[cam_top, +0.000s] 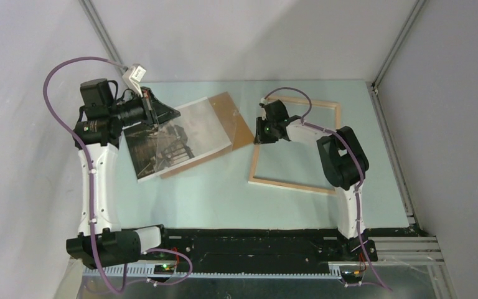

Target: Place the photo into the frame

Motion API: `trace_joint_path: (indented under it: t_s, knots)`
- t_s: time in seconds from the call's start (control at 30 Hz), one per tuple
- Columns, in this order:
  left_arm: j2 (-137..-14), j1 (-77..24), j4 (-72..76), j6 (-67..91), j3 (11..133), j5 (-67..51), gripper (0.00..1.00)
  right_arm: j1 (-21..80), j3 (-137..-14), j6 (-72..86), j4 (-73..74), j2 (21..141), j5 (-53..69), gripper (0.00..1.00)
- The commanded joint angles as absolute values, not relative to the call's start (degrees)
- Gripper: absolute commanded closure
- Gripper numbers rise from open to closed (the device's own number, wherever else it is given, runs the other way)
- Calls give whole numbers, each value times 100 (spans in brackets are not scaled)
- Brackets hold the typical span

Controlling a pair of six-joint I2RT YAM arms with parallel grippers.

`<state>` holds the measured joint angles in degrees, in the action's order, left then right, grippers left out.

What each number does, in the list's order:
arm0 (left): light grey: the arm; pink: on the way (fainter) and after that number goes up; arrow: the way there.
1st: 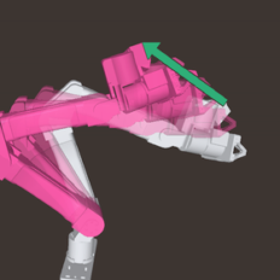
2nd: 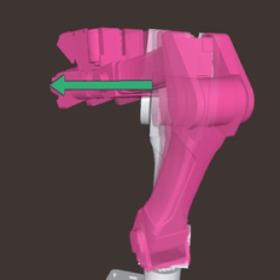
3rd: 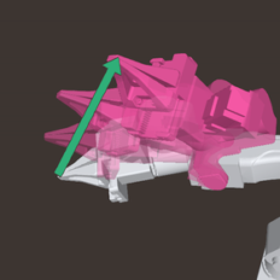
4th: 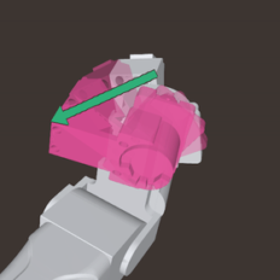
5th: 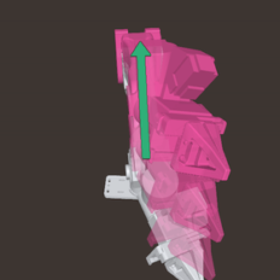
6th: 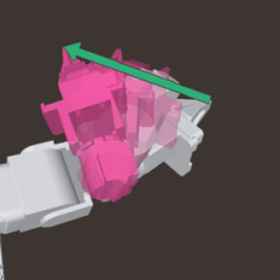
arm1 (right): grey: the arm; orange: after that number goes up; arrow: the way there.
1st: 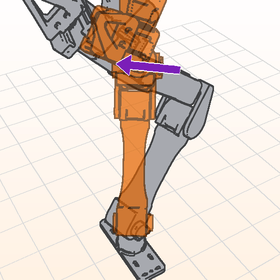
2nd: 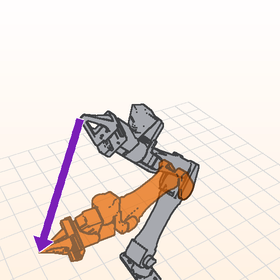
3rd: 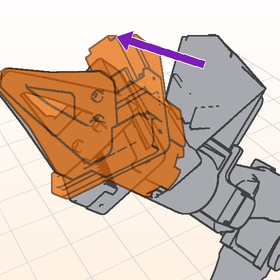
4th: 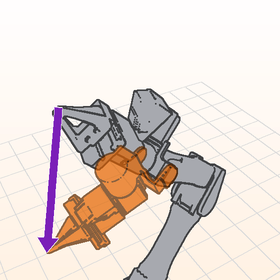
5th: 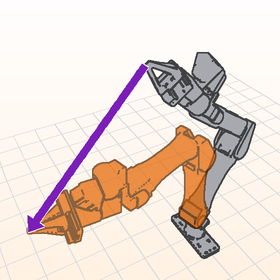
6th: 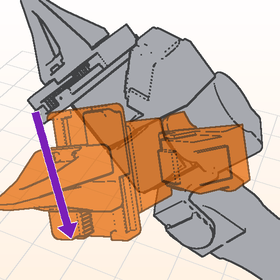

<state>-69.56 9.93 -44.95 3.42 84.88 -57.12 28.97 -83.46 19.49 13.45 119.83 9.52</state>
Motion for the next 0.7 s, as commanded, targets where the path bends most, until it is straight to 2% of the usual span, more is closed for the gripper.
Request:
trace_joint_path:
  t_s: [0.0,0.23,0.67]
  knots:
    - [-6737,1020,-4360,240,8543,-5847,100,3213,-8545,1848,1646,12265,1253,85]
    - [-6757,961,-4368,255,8419,-5889,100,3389,-8460,2076,1617,12129,1463,88]
    - [-6862,726,-4371,357,8487,-5745,100,3750,-8127,2539,1397,11619,1602,86]
